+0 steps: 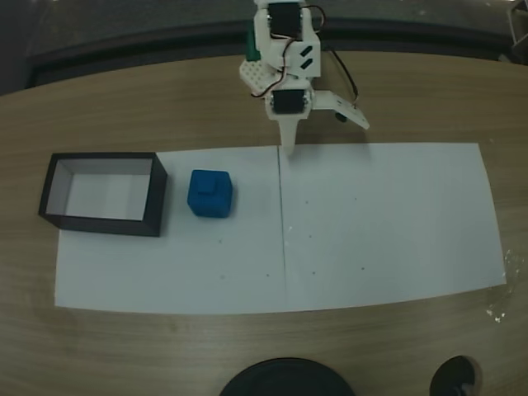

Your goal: Grab a blue square and put it in the box.

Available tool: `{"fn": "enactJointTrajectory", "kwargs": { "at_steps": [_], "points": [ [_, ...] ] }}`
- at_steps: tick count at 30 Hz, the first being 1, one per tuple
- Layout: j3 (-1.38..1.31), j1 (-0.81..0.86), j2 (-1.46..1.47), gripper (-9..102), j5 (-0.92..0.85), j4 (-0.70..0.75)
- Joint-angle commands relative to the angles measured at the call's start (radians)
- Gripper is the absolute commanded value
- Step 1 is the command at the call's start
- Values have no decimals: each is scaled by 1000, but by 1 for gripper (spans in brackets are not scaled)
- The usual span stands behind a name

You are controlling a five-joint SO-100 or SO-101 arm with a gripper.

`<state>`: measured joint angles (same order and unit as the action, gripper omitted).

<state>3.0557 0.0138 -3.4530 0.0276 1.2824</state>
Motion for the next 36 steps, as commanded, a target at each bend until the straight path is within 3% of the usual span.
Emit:
{"fn": "enactJointTrajectory", "kwargs": {
  "at_steps": [1,4,10,18,32,36],
  "points": [
    [-54,2,-25,0,3,-9],
    [-52,40,-25,2,-6,-115],
    [-118,285,-17,23,-95,-295],
    [-400,380,149,38,-97,-114],
    [-834,387,962,36,-104,-66],
    [-902,463,1161,36,-92,-69]
  ]
}}
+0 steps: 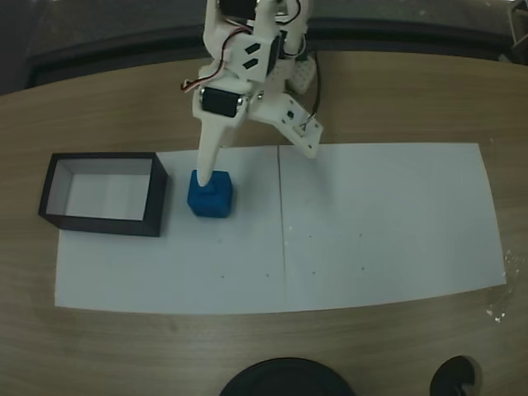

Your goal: Grab a blue square and put it in the box.

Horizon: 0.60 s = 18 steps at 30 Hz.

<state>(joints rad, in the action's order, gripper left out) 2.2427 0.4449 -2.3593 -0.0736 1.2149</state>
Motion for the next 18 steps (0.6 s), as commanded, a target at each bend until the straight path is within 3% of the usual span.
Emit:
{"fn": "enactJointTrajectory", "kwargs": {
  "at_steps": [1,18],
  "points": [
    [-109,51,114,36,-3,-3],
    [-291,95,627,35,-61,-21]
  ]
}}
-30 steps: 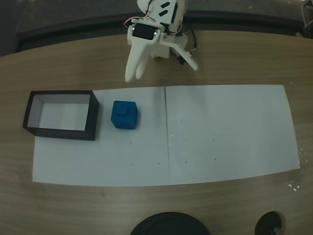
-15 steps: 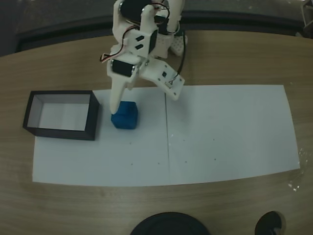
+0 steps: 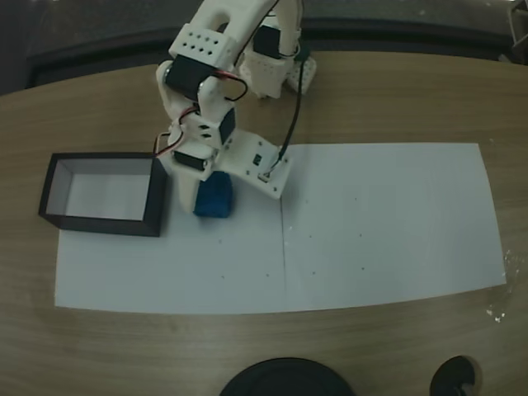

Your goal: Grab a blue square and put it in the box.

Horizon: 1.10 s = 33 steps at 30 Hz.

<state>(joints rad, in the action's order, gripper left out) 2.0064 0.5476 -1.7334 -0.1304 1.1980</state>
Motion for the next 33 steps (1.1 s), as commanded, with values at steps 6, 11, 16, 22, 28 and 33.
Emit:
{"fn": "enactJointTrajectory", "kwargs": {
  "at_steps": [6,11,16,22,28,33],
  "points": [
    [-66,-43,67,20,-57,-5],
    [-98,-49,71,11,-49,-14],
    [-342,37,52,11,-18,69],
    [-733,222,-41,11,0,169],
    [-877,390,-64,11,-9,163],
    [-876,434,20,11,-11,114]
  ]
}}
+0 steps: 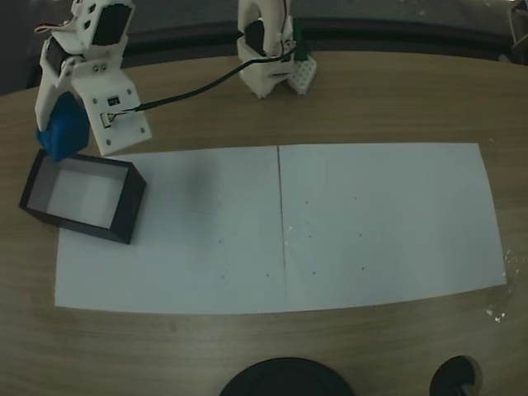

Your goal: Grab a blue square and put it in the box.

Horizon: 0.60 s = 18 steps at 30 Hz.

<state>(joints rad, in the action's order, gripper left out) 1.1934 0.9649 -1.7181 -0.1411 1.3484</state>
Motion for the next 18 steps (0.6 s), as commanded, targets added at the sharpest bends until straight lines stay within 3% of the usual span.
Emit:
{"fn": "enactJointTrajectory", "kwargs": {
  "at_steps": [1,12,18],
  "points": [
    [-63,23,35,11,0,-54],
    [-75,17,354,11,0,-98],
    [-75,3,396,36,12,-91]
  ]
}}
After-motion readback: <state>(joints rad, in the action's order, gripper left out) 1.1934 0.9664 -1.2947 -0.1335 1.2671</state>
